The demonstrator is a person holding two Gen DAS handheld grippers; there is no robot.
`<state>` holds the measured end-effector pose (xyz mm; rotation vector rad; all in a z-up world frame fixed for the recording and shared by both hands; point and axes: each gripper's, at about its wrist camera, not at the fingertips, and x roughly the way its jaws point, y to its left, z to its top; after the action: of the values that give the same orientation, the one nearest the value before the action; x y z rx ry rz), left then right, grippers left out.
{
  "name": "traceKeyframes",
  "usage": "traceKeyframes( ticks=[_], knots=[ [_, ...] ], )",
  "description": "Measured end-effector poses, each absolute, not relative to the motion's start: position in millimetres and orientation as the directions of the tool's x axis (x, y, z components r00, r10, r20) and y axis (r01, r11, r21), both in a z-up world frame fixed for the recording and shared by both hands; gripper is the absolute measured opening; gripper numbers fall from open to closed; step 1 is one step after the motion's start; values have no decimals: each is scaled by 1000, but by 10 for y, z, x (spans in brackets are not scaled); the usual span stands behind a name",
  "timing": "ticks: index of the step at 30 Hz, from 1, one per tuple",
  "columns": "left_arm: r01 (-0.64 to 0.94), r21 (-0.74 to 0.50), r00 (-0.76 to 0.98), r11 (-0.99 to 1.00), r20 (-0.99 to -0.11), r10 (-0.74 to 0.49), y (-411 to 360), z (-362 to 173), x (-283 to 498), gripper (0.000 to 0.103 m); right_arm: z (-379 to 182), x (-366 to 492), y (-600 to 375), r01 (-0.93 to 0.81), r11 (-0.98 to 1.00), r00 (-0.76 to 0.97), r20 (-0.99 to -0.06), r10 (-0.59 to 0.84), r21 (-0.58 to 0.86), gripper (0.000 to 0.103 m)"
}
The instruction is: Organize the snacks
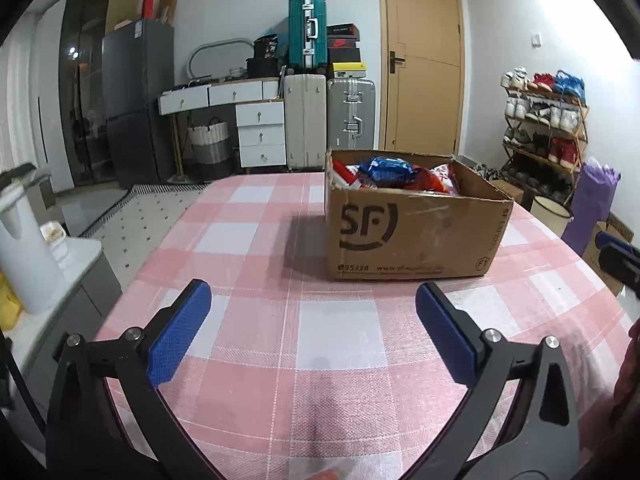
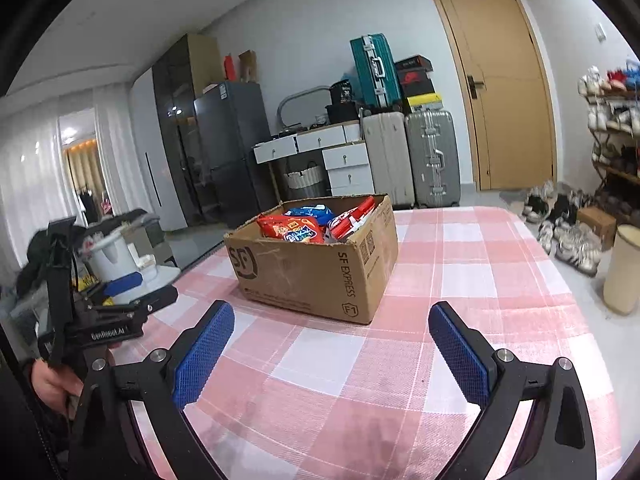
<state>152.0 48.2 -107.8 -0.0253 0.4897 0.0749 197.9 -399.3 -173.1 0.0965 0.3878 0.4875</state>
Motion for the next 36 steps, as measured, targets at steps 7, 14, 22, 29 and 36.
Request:
traceKeyframes(
  ticks=[7, 14, 22, 29, 36],
  knots=[
    [-188, -40, 879, 981, -452, 150, 612, -1194, 1562, 102, -1810, 1944, -3878, -414, 905, 842, -334, 423, 102, 100],
    [-156, 19, 914, 988, -376, 152, 478, -1182, 1481, 102, -1821, 1919, -3765, -411, 911, 852, -342, 397, 33, 100],
    [-157, 19, 923, 987, -354, 153, 450, -1168, 1446, 102, -1815, 1906, -3882, -412, 907, 854, -310, 417, 87, 102],
    [-152, 28, 929, 988, -338, 152, 436, -1168, 1398, 102, -1795, 1895, -3959, -409, 904, 856, -290, 428, 126, 102],
    [-150, 23, 930, 988, -337, 149, 430, -1165, 1373, 102, -1797, 1889, -3962, -409, 903, 856, -288, 429, 128, 102]
  ],
)
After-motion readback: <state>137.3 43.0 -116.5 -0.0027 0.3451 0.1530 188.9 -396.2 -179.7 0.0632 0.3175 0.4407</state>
